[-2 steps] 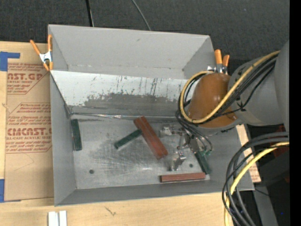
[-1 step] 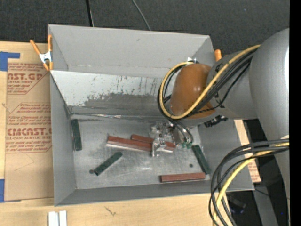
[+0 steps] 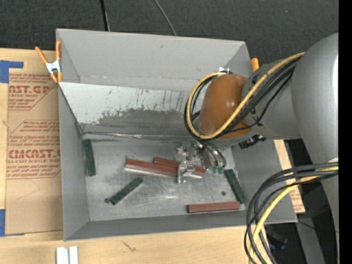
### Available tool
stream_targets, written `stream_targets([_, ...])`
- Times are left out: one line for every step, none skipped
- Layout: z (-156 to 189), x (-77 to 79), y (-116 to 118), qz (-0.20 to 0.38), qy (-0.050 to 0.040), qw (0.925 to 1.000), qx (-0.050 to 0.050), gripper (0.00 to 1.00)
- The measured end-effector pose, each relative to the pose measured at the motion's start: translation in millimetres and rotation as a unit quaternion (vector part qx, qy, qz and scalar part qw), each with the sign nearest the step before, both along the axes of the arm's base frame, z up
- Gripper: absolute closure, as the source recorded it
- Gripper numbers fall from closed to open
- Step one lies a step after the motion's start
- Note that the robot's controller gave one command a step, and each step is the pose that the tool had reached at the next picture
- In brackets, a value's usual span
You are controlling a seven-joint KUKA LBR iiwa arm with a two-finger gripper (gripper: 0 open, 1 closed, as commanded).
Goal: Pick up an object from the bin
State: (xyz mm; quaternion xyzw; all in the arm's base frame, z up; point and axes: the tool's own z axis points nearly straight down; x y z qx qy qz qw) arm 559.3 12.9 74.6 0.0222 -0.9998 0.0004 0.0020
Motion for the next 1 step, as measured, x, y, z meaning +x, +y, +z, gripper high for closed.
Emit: stream_targets([147.3,15.6,9.1,0.014,-0.0035,0.9999,0.0,1.0])
